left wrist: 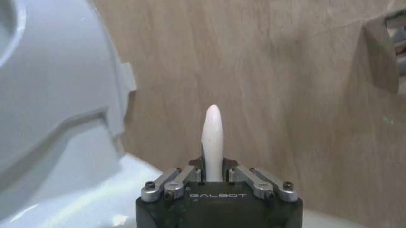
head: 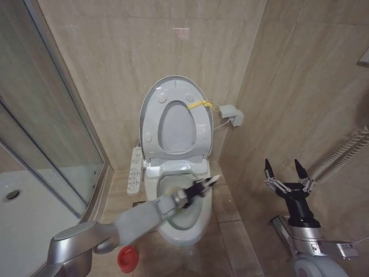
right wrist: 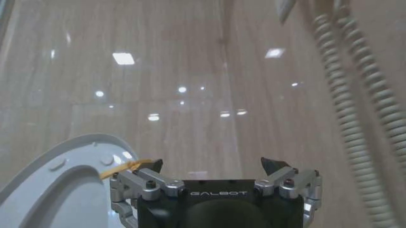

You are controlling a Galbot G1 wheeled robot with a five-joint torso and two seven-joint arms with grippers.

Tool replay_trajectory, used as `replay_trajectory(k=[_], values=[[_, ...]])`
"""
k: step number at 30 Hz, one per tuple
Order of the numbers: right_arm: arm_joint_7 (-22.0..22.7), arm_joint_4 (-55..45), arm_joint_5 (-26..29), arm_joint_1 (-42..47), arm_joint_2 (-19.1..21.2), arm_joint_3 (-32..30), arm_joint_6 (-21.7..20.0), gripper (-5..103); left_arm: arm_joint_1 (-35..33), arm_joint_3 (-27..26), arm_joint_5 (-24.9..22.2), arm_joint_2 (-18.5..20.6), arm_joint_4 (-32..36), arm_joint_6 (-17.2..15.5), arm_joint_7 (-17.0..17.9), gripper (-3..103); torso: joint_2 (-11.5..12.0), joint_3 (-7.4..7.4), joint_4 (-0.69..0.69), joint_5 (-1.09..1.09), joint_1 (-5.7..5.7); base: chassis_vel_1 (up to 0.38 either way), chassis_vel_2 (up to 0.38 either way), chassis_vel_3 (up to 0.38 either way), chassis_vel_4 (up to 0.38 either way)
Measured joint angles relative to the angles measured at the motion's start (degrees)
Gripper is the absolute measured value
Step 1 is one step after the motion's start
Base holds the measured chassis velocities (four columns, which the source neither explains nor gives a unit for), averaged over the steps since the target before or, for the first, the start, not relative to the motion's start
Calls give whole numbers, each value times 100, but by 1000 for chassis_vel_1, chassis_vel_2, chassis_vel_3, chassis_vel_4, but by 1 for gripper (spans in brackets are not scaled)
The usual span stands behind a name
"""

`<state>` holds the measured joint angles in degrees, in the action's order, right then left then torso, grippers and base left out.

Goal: Open the toilet lid, clean the toilet bowl with a toilet brush, close the toilet lid, and flush.

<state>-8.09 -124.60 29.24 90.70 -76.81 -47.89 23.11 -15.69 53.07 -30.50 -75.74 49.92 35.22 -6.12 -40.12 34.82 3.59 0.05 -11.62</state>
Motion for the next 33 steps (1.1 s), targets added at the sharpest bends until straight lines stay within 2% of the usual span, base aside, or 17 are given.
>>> replay_trajectory(k=[3,5,6,8,11,13,16,18,19,20,22,23,26,28,30,32,33], values=[[-1,46,2,-44,22,14,-10,100,2,20,-140,-44,159,-72,77,19,0,0,-2,-1,0,57,48,22,36],[-3,105,-5,-119,9,31,-27,100,131,63,-600,-154,1038,-437,401,19,0,0,11,-4,-1,0,0,0,0],[-3,105,-5,-119,9,31,-27,100,131,63,-600,-154,1038,-437,401,19,0,0,11,-4,-1,0,0,0,0],[-1,124,-12,-138,-28,56,-33,100,192,125,-906,-88,1577,-683,673,19,-1,-2,19,-4,0,-27,-20,-18,-16],[-1,127,-16,-135,-34,66,-33,100,152,190,-853,47,1509,-692,659,19,0,-1,19,-1,0,-56,-40,-27,-18],[-2,134,-15,-135,1,78,-32,100,-26,275,-535,282,1024,-524,551,19,0,0,0,1,0,27,7,7,7],[-4,166,-13,-158,34,64,-31,100,-81,210,-501,259,1263,-651,720,19,0,-1,-2,-4,0,50,45,14,25],[-4,182,-13,-178,28,60,-31,100,-49,156,-538,185,1555,-776,863,19,0,0,8,-3,0,32,74,-3,5],[-4,182,-13,-178,28,60,-31,100,-49,156,-538,185,1555,-776,863,19,0,0,8,-3,0,32,74,-2,-14],[-4,182,-13,-181,8,59,-29,100,-17,109,-522,152,1635,-800,898,19,-1,-2,17,-8,1,0,0,0,0],[-5,178,-12,-157,-12,63,-18,100,-85,44,-278,190,1102,-576,718,19,0,-1,17,0,0,-35,-59,-25,-33],[-5,178,-12,-157,-12,63,-18,100,-85,44,-278,190,1102,-576,718,19,0,-1,17,0,0,-52,-59,-10,-26],[-16,169,-13,-133,-11,93,-2,100,-196,-84,176,203,195,-208,428,19,0,-1,5,-3,0,0,0,0,0],[-25,168,-13,-139,-9,103,5,100,-203,-119,232,173,54,-161,390,19,-2,-3,9,-4,1,0,0,0,0],[-27,179,-13,-159,-4,106,5,100,-177,-70,115,123,222,-224,419,19,1,1,-1,0,-1,0,0,0,0],[-27,186,-12,-177,-2,106,4,100,-120,-33,-56,60,502,-292,485,19,1,1,-1,0,-1,0,0,0,0],[-27,188,-12,-185,4,104,3,100,-67,-10,-212,-18,781,-340,547,19,0,0,7,-2,0,0,0,0,0]])
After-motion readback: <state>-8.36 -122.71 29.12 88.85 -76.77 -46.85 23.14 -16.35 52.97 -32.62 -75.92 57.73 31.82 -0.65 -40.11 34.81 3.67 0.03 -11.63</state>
